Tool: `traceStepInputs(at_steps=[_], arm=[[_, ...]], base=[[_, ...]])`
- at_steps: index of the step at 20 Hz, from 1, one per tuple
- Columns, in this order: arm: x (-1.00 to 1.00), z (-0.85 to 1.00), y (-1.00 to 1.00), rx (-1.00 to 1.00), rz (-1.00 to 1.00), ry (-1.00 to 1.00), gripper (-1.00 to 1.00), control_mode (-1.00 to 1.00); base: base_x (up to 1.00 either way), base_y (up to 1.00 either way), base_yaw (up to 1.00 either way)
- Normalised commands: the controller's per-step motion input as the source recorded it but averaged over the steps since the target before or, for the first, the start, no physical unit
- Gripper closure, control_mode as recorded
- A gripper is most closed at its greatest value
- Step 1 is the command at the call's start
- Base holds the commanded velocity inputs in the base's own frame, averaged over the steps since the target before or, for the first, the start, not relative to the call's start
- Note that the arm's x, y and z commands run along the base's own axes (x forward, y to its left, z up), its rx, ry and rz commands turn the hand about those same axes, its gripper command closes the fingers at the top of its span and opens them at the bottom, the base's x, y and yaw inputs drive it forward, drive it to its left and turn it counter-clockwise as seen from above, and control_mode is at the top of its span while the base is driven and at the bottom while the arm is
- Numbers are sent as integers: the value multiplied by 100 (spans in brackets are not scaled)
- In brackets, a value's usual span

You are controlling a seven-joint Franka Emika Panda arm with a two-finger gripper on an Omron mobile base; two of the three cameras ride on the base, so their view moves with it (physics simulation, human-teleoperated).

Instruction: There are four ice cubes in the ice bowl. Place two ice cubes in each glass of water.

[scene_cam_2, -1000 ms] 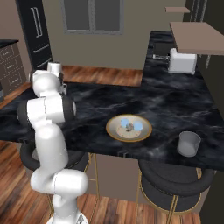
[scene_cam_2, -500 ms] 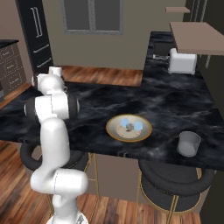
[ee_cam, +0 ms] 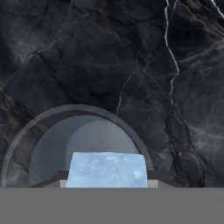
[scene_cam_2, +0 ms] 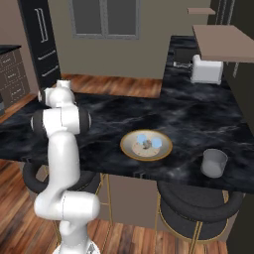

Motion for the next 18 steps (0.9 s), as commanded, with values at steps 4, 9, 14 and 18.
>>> traceStepInputs(at_steps=[4,9,14,18], arm=[[5,-17,11,0,0,0,100,-100],[-17,-1,4,0,0,-2,100,-100],[-73,0,-3,0,-1,-12,100,-100],[-39,0,-31,0,-3,-17,-100,-100]], base=[[0,0,0],[0,0,0],[0,0,0],[0,0,0]])
